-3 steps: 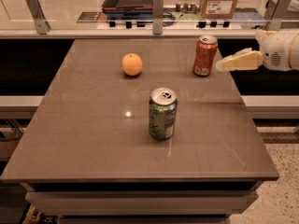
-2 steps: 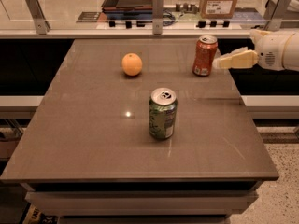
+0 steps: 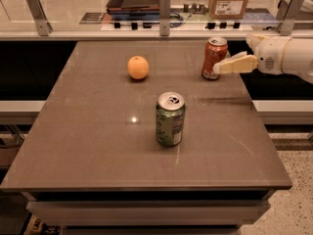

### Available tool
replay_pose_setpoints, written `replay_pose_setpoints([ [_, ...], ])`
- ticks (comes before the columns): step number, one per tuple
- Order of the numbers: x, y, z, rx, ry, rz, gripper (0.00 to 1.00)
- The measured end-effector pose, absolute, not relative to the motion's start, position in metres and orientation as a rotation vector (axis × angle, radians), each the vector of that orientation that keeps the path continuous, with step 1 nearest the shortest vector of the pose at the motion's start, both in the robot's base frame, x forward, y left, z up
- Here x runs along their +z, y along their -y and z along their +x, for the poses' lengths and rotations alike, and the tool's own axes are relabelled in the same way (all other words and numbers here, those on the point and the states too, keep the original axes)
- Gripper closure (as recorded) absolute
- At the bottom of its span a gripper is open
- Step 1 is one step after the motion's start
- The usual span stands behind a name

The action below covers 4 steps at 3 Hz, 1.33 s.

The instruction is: Pick coke can

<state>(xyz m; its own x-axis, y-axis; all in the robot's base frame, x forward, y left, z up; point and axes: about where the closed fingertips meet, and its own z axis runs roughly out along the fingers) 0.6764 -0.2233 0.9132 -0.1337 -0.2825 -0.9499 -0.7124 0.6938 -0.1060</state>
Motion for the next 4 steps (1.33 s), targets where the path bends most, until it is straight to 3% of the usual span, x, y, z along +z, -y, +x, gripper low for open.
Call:
replay_pose_setpoints([
  [4, 0.892, 0.177, 0.707, 0.646, -1.602, -0.804, 0.00],
])
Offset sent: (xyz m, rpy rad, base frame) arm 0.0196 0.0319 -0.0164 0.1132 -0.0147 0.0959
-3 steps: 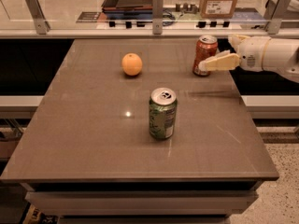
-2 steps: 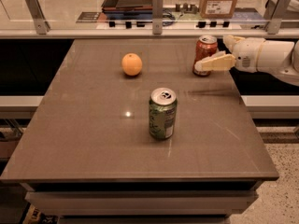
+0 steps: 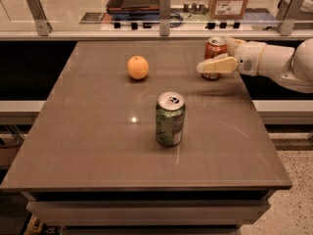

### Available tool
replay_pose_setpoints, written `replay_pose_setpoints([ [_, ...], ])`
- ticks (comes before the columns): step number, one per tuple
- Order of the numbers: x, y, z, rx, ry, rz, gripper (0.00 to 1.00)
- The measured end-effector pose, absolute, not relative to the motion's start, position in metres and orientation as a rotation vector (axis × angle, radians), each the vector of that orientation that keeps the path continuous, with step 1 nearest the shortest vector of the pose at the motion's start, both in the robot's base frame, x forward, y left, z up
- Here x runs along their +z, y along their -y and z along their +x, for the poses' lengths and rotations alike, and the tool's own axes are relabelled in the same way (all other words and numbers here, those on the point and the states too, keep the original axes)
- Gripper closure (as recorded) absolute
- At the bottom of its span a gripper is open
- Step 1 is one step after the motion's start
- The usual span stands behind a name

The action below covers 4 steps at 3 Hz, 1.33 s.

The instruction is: Pick coke can

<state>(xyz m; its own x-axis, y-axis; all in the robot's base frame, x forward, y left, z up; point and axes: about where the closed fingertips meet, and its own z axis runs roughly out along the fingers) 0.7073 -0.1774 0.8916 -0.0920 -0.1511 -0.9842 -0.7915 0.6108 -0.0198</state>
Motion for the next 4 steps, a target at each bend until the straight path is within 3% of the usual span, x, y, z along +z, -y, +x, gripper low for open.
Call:
replay_pose_setpoints([
  [1, 0.8854, 0.1735, 0.7129, 0.668, -1.593, -0.794, 0.00],
  [2, 0.8850, 0.1703, 0.7132, 0.672, -1.592, -0.798, 0.18],
  [4, 0.8844, 0.1640, 0.7139, 0.681, -1.590, -0.804, 0.64],
])
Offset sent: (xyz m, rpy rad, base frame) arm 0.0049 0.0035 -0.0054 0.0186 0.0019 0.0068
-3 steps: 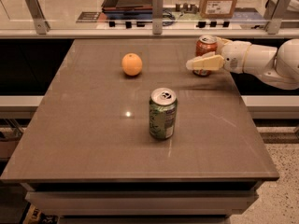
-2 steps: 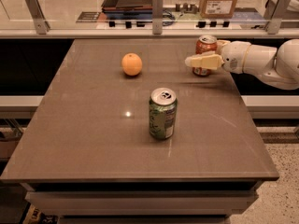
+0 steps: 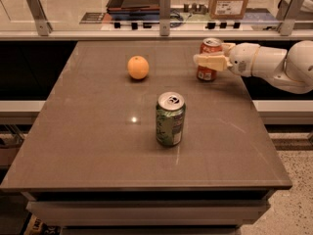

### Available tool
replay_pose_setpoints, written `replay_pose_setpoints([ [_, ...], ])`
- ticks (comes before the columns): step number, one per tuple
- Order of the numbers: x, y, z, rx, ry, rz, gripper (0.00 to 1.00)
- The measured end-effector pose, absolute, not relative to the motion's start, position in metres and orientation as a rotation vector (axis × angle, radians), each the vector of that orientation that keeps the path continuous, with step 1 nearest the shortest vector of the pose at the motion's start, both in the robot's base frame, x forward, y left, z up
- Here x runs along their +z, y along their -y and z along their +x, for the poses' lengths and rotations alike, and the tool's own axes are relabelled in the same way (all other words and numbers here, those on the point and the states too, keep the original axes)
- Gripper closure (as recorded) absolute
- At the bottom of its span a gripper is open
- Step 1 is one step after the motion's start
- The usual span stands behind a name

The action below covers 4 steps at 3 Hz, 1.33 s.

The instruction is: Pick coke can

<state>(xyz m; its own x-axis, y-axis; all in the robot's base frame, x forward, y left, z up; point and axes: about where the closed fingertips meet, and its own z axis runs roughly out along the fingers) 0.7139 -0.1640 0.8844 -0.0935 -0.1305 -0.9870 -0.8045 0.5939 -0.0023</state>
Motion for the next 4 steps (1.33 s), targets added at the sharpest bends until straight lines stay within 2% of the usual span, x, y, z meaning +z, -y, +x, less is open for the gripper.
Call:
replay_pose_setpoints([
  [1, 0.884, 0.161, 0.714, 0.685, -1.588, -0.808, 0.88],
  [2, 0.884, 0.158, 0.715, 0.689, -1.587, -0.811, 1.00],
  [4, 0.922, 0.170, 0.711, 0.591, -1.558, -0.844, 1.00],
])
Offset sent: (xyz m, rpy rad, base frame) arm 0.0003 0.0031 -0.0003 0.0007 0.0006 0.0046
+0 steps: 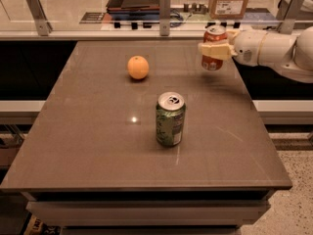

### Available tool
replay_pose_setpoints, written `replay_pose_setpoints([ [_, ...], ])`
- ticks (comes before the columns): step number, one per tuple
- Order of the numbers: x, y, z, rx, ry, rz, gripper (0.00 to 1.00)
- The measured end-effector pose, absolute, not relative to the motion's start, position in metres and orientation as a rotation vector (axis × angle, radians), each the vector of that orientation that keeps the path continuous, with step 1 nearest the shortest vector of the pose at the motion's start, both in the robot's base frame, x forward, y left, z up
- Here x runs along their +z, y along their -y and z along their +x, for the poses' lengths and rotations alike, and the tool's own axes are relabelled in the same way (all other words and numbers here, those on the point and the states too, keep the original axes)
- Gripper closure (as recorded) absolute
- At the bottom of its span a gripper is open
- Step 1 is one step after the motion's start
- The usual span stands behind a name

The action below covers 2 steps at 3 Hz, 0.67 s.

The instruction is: Pick coke can

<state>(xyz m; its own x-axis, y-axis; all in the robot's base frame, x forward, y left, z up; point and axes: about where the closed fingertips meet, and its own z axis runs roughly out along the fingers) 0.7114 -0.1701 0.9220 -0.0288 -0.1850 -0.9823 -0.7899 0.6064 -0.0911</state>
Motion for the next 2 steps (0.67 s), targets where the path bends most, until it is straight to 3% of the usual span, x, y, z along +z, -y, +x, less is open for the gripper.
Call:
replay_pose_setpoints([
  [2, 0.981, 0.181, 0.707, 0.468, -1.481, -0.897, 1.00],
])
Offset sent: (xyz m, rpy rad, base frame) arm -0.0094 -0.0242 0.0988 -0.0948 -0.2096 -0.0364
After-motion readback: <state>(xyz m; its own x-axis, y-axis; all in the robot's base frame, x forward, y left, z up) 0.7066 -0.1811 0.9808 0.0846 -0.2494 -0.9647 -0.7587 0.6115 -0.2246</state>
